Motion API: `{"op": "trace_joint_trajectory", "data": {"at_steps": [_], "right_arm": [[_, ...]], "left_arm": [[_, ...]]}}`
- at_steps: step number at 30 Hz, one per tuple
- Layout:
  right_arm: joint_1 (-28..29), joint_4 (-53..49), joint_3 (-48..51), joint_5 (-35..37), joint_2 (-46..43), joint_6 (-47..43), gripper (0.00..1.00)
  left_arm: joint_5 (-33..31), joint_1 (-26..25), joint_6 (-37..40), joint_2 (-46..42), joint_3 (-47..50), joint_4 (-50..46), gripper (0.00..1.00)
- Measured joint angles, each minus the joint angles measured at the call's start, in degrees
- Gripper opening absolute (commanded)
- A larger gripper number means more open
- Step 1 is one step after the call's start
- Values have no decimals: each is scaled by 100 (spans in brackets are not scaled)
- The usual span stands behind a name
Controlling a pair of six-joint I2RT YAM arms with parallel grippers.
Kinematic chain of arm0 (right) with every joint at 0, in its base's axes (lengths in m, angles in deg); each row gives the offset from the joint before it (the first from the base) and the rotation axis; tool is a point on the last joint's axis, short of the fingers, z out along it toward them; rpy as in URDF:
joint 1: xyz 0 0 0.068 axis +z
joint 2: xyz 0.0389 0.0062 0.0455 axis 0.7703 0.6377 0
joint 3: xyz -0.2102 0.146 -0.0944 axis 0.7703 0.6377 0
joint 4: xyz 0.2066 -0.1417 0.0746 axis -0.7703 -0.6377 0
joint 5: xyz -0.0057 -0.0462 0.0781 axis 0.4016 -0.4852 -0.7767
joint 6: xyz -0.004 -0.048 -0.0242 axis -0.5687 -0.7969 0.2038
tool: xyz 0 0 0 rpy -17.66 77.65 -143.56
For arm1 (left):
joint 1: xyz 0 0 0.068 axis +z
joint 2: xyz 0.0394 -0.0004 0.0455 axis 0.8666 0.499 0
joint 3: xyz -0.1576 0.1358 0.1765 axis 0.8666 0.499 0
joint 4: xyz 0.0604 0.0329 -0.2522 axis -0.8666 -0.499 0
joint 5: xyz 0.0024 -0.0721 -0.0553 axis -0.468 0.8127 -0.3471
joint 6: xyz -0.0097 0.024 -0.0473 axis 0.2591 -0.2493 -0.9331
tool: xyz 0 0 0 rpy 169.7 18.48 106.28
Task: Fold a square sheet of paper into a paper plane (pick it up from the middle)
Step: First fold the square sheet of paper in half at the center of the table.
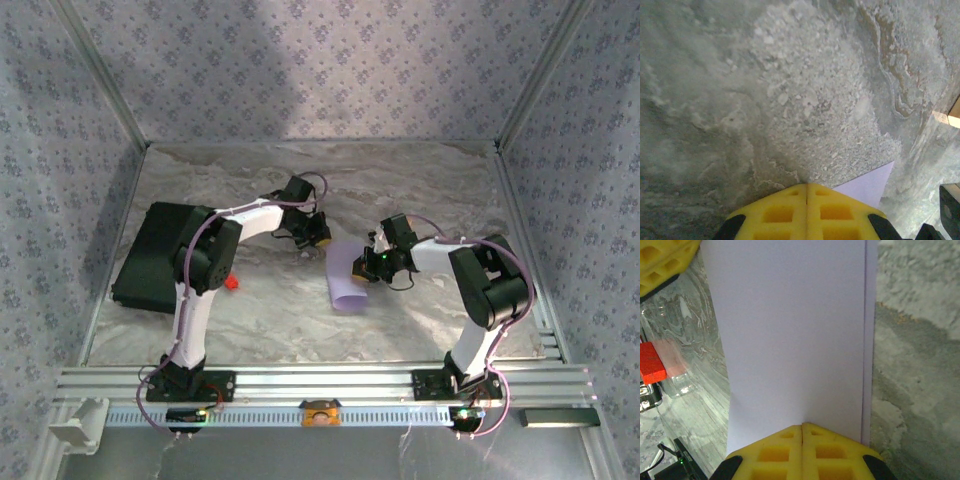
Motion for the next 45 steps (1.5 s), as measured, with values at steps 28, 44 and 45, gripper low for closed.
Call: {"op": "trace_joint_trajectory", "data": {"at_steps": [28,44,45], "right_arm": [[11,-55,4,44,-44,4,1],[39,-39,33,96,-74,24,1],[39,-31,39,96,-74,26,1]], "left_arm": [[562,-863,-286,-1429,1932,935,0],[514,-828,-31,-1427,2522,1167,1],[503,-828,31,-1427,2531,1180,1]]}}
